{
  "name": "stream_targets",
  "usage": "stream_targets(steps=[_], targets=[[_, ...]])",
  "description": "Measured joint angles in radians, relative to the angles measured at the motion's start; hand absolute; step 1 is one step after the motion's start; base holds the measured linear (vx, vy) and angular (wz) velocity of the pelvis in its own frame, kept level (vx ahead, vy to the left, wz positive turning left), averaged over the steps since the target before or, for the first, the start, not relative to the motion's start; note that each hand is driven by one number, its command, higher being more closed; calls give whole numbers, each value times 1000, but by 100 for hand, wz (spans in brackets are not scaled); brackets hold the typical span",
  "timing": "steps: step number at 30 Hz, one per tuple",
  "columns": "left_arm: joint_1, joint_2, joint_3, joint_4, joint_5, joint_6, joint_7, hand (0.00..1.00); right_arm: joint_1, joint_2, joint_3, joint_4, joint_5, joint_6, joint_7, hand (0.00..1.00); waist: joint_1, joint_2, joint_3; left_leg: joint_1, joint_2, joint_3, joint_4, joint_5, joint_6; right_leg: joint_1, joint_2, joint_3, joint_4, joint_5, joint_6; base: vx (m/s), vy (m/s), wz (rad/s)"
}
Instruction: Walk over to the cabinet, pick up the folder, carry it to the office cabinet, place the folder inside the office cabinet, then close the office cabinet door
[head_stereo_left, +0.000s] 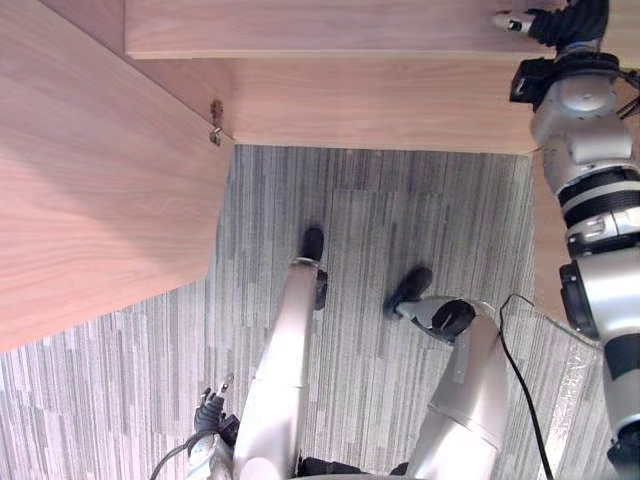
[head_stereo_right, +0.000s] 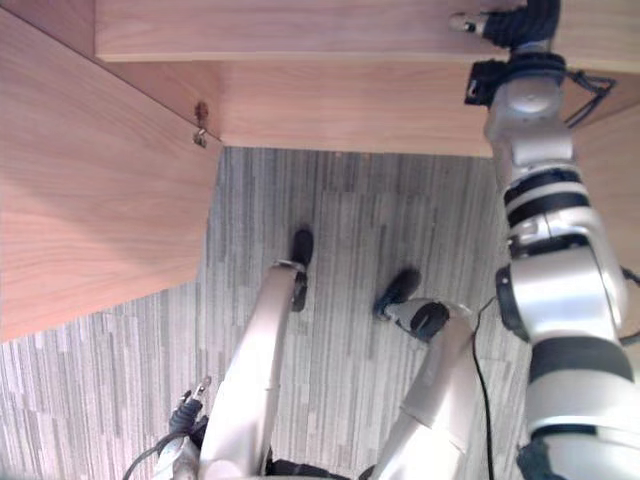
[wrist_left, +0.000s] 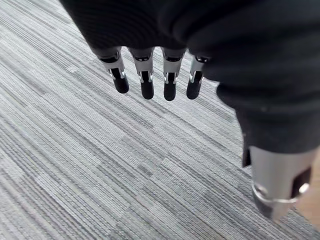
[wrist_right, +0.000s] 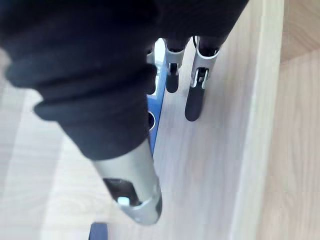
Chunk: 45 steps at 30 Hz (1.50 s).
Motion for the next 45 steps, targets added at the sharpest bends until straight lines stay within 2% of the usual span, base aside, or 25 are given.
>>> stream_targets(steps=[1,3,4,6,8,12,14,15,20,21,24,26,27,29,31,32,35,37,40,42,45], targets=[[6,-6,-1,-8,0,1,1,0,40,5,-20,-50,-98,10,-12,0,9,0,0,9,1,-25,127,-56,2,4,-1,-16,-1,-1,-3,140,29,-11],[8,-7,-11,-6,3,7,-1,0,67,13,-33,-110,-194,12,-25,0,7,-5,5,52,3,-28,120,-112,-15,1,-13,-27,-13,2,-1,144,99,-18],[8,-6,-11,-9,1,-1,1,0,76,32,-70,-116,-222,13,-26,0,-6,-5,5,54,1,-18,112,-103,-10,4,-19,-24,-24,16,10,100,69,1],[7,-7,-13,-9,1,-6,0,0,101,43,-99,-117,-248,24,-21,0,-8,-5,5,76,0,-17,103,-99,3,35,-18,-29,-46,37,14,102,41,5],[7,-6,-13,-9,1,-6,-3,0,127,57,-124,-114,-256,35,0,0,-8,-11,3,107,0,-15,84,-99,5,69,-16,-35,-71,46,1,120,26,5],[7,-4,-12,-9,1,-6,-7,0,174,106,-140,-100,-287,37,8,0,-14,-23,2,182,4,-8,9,-84,18,145,-2,-50,-155,74,-2,89,38,-1],[8,-2,-6,-9,1,-6,-14,0,214,143,-140,-95,-287,46,9,0,-22,-34,3,247,10,1,-63,-63,21,209,11,-61,-234,104,-1,86,60,-4],[8,-2,-4,-8,1,-6,-14,0,220,158,-140,-87,-287,47,10,0,-22,-35,3,263,17,3,-81,-60,22,228,20,-69,-263,118,-14,78,75,-21],[12,2,19,-8,2,-5,-24,0,353,326,-179,-22,-288,88,13,0,-27,-85,-4,479,53,40,-318,3,31,448,89,-102,-553,238,-25,88,68,-17],[13,3,20,-8,2,-5,-25,0,376,347,-183,-21,-289,90,13,0,-29,-87,-5,504,55,43,-346,12,32,475,96,-105,-587,252,-24,102,44,-10],[20,5,39,-7,4,-3,-29,0,484,484,-211,7,-326,102,15,0,-34,-108,-16,650,64,78,-522,67,29,613,137,-109,-788,332,-18,91,13,-14],[27,8,54,-8,5,-3,-32,0,532,541,-213,17,-327,101,21,0,-34,-121,-24,705,69,93,-578,82,26,660,149,-107,-846,352,-18,85,-11,-14],[31,17,58,-5,10,3,-33,0,591,603,-213,33,-333,100,26,0,-35,-135,-32,762,75,100,-630,97,19,714,167,-108,-901,370,-18,104,-35,-12],[38,25,60,-5,33,5,-34,0,639,650,-218,59,-352,101,34,0,-35,-149,-40,807,78,106,-671,108,15,753,176,-108,-939,379,-18,103,-51,-5],[51,30,67,-6,45,10,-36,0,747,732,-299,100,-364,100,44,0,-34,-164,-56,891,80,114,-732,121,6,825,186,-110,-981,381,-18,118,-67,0],[58,31,67,-5,45,11,-36,0,780,746,-322,110,-364,100,45,0,-34,-165,-66,905,81,115,-745,123,4,837,188,-111,-990,381,-18,136,-66,3],[95,36,71,10,76,24,-36,0,969,782,-423,153,-366,102,49,0,-44,-170,-151,966,79,115,-783,125,1,905,190,-137,-1025,382,-16,155,-40,15],[132,35,73,13,94,30,-42,0,1084,768,-521,197,-363,110,66,0,-54,-168,-213,1036,70,114,-819,125,-1,978,187,-150,-1060,380,-9,100,-2,13],[173,35,74,13,114,35,-48,0,1225,761,-598,195,-351,103,77,0,-65,-167,-312,1100,66,123,-868,127,-6,1034,186,-155,-1093,377,-1,50,-2,3],[180,23,84,17,115,36,-58,0,1293,764,-644,191,-307,98,83,0,-69,-160,-372,1137,67,141,-909,133,-17,1060,187,-157,-1115,379,3,47,-29,-2],[157,2,117,50,127,42,-73,0,1326,766,-688,174,-271,77,91,0,-88,-142,-420,1210,74,188,-978,153,-14,1116,190,-158,-1156,382,12,17,-32,-4]])
